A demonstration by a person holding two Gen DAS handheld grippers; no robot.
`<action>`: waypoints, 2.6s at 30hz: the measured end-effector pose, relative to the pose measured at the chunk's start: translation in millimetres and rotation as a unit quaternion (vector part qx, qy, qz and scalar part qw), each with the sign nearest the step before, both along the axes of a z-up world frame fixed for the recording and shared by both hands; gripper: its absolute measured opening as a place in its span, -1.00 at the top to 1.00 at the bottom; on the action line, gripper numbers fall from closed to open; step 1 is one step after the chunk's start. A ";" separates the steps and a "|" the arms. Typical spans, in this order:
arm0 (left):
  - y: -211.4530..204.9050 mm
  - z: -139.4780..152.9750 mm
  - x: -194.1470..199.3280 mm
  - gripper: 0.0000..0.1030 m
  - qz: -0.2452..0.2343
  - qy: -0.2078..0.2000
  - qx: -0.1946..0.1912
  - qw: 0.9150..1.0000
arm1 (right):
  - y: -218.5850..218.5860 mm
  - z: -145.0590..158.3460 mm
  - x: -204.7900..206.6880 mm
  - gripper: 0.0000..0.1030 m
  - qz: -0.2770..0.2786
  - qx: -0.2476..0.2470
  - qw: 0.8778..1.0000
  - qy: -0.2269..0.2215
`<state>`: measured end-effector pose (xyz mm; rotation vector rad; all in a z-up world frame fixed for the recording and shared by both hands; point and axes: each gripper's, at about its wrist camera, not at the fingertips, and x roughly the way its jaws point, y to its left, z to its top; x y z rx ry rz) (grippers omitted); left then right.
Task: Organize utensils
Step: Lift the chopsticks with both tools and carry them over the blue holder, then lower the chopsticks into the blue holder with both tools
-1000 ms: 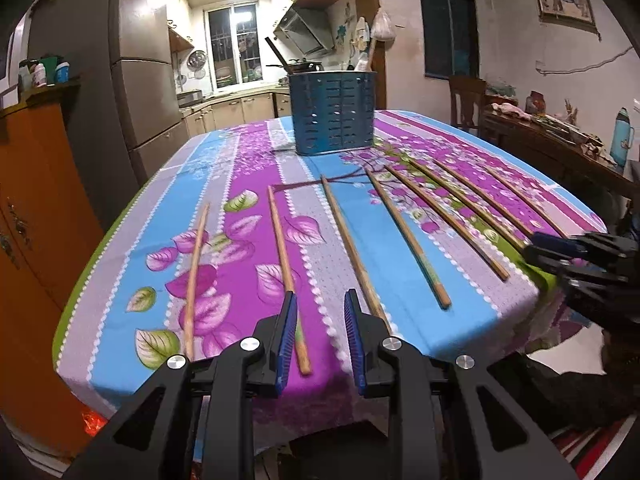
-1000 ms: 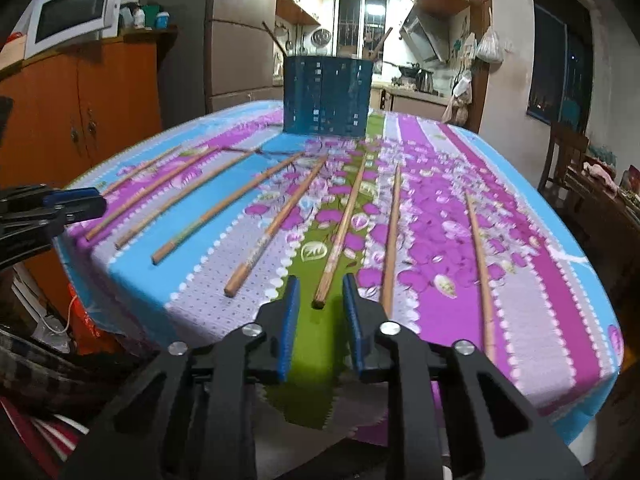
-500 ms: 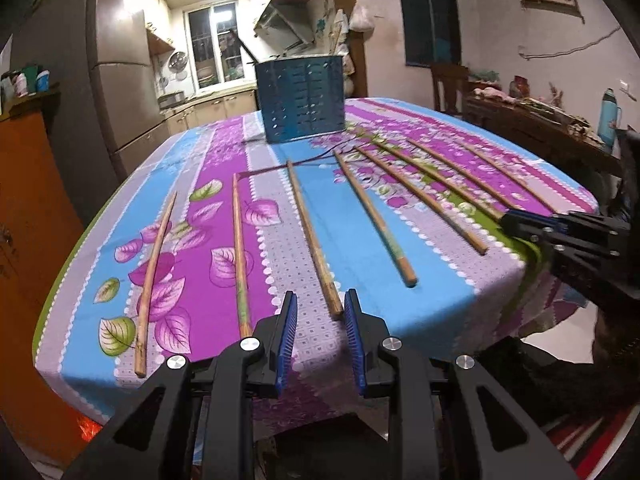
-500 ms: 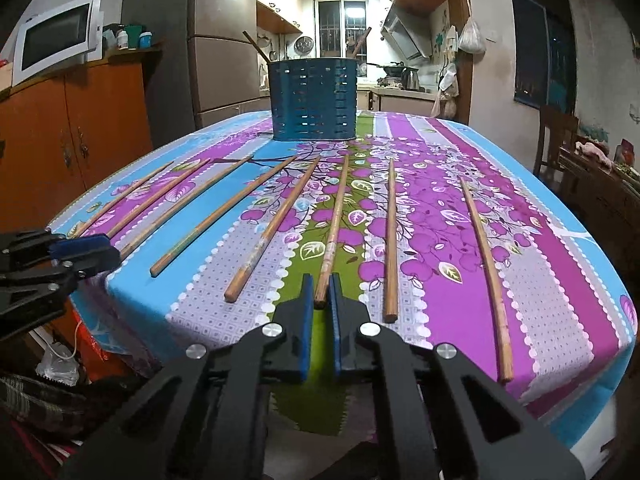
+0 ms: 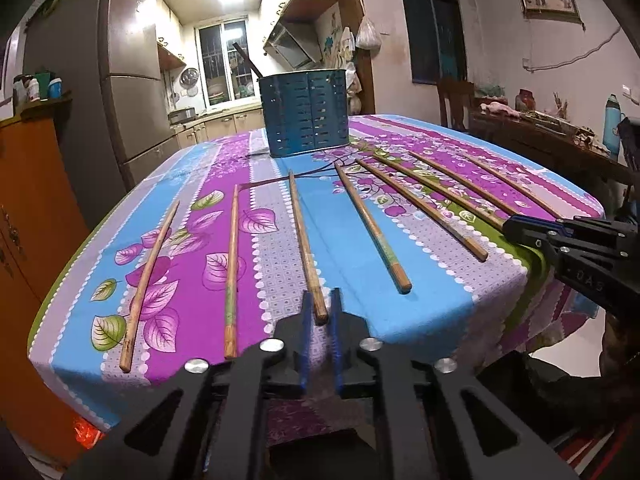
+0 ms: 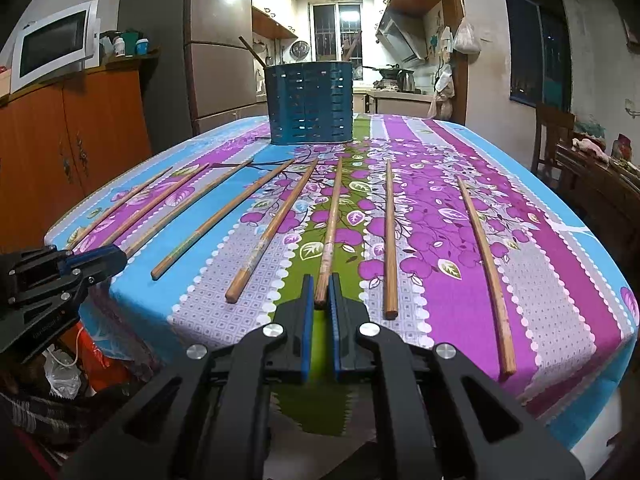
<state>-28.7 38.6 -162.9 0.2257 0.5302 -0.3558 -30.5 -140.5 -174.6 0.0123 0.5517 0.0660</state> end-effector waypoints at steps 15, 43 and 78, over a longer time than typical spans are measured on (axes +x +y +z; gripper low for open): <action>8.4 26.4 -5.9 0.86 0.025 -0.044 0.002 0.999 | -1.7 20.7 -16.2 0.90 -0.008 -0.009 0.999 -0.050; 21.7 120.7 -3.5 0.86 0.020 -0.122 -0.053 0.991 | -1.0 108.4 -33.2 0.90 0.026 -0.043 0.984 -0.173; -5.6 221.1 152.8 0.86 -0.008 -0.098 -0.069 0.993 | -38.5 217.1 88.1 0.90 0.069 0.006 0.981 -0.179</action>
